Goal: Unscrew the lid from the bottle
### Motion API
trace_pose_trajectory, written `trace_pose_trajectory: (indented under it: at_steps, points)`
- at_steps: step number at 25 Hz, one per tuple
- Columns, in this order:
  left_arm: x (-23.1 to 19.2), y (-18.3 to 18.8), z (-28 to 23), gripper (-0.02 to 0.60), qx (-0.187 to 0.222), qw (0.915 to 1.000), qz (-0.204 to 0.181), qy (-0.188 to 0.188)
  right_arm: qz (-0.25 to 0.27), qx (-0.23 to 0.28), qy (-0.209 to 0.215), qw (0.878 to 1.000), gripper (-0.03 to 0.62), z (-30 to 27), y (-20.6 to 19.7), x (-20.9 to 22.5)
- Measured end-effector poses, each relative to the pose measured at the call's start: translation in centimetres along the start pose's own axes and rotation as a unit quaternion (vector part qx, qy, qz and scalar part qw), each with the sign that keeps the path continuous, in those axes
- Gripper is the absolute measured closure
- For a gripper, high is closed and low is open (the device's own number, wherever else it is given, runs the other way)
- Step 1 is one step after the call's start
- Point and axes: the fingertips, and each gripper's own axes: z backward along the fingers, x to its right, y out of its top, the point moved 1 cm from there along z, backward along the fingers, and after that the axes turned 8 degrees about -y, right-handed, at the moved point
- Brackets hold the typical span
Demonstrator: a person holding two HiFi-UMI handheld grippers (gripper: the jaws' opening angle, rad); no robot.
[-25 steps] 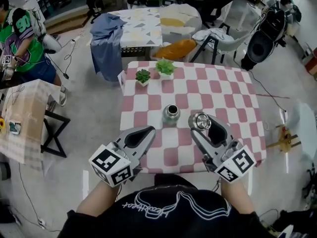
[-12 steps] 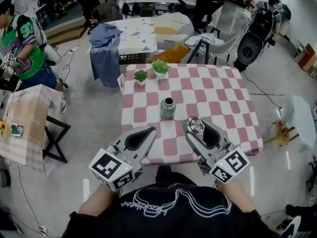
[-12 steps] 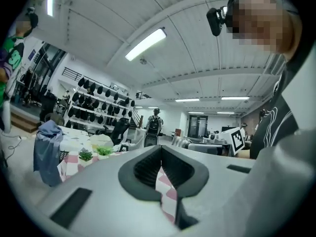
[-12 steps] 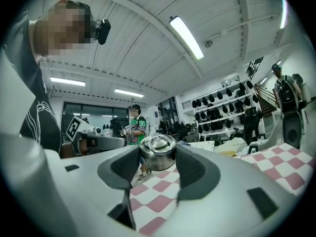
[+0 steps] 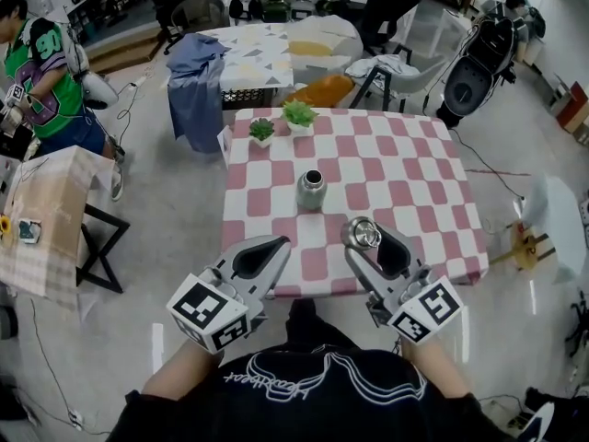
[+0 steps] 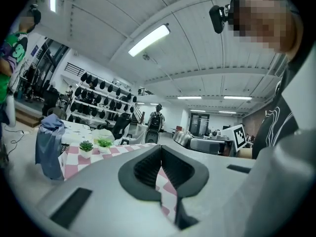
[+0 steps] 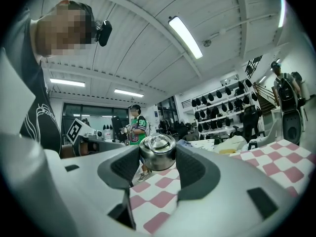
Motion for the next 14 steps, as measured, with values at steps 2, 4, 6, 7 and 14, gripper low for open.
trace_pose_trajectory:
  at_steps: [2,4,6,7,14]
  points:
    - [-0.3,-0.6,-0.1,0.575,-0.006,1.0,0.002,0.003,-0.003,-0.001,-0.004,1.0,0.359,0.2,-0.4,0.4]
    - [-0.6,-1.1,-0.3,0.575,-0.01,0.9999,0.002,0.007,-0.005,-0.001,-0.006,1.0,0.358,0.1,-0.6,0.9]
    - [-0.9,-1.3,-0.5,0.575,-0.011,0.9999,0.001,0.009,-0.006,0.001,-0.006,1.0,0.358,-0.1,-0.7,1.2]
    - [-1.0,-1.3,-0.5,0.575,-0.012,0.9999,0.0,0.01,-0.006,0.002,-0.007,1.0,0.358,-0.3,-0.7,1.3]
    - [-1.7,-1.5,-0.9,0.575,-0.022,0.9996,0.003,0.016,0.0,0.002,-0.001,1.0,0.358,-1.2,-0.8,1.0]
